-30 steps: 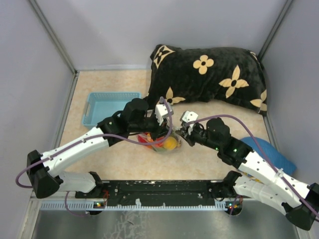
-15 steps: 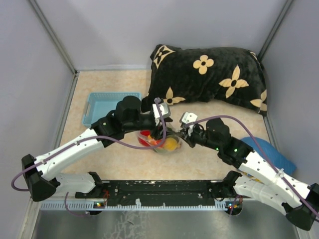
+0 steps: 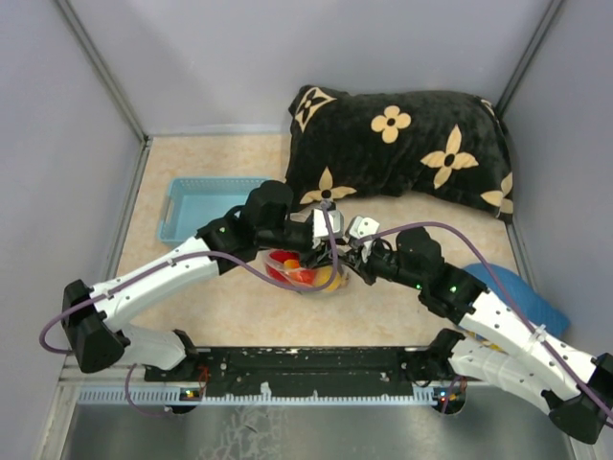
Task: Place the food in the zip-top bag and seal the zipper
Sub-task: Zip the zipper food storage bag at the center of the board.
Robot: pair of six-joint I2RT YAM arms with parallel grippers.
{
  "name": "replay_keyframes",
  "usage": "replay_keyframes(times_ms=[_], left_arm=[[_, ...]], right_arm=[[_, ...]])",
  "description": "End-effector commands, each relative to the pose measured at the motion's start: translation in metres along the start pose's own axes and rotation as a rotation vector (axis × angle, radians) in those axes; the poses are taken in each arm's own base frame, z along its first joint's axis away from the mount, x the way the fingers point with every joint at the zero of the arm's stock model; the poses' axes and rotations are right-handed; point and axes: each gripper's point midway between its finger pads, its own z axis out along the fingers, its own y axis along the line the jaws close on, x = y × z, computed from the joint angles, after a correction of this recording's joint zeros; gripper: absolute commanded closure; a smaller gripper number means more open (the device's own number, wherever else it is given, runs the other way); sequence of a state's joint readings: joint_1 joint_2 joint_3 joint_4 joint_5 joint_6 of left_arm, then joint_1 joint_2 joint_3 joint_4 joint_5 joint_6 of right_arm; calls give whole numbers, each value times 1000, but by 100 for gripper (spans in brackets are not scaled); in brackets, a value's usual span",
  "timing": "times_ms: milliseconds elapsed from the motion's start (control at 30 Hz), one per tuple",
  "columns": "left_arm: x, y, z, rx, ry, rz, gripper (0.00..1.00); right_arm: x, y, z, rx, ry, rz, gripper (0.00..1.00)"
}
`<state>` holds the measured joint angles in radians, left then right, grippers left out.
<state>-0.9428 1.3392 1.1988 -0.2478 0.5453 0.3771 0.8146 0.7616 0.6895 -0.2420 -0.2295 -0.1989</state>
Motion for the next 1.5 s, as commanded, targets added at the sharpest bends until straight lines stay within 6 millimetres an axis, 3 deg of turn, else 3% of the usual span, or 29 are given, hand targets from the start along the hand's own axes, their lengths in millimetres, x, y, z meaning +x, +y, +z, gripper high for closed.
replay_keyframes(times_ms=[0,167,367,600,833,933,1033,1333,1467], left_arm=[[-9,-4,1,44,-13,47,56],[-4,-1,-5,6,8,47,75],[2,9,-15,-60,41,44,88],[11,26,-29,-152,86,25,90],[-3,14,-22,-58,32,14,91],[-7,7,-15,6,14,0,94],[-8,5,-12,26,10,-7,95],[-13,-8,-10,104,-15,-8,97],[-14,-10,-12,106,-14,-8,97]], right_arm=[[-38,-5,-7,7,-93,-21,100],[-39,-8,-11,31,-96,-19,100],[-41,-9,-19,45,-101,-18,100],[-40,-11,-29,69,-96,-12,100],[-45,-5,-24,34,-132,-14,100],[-48,-3,-19,19,-159,-21,69],[-49,-3,-15,13,-171,-41,59],[-44,-12,-3,42,-150,-65,64],[-38,-15,1,50,-109,-71,93]])
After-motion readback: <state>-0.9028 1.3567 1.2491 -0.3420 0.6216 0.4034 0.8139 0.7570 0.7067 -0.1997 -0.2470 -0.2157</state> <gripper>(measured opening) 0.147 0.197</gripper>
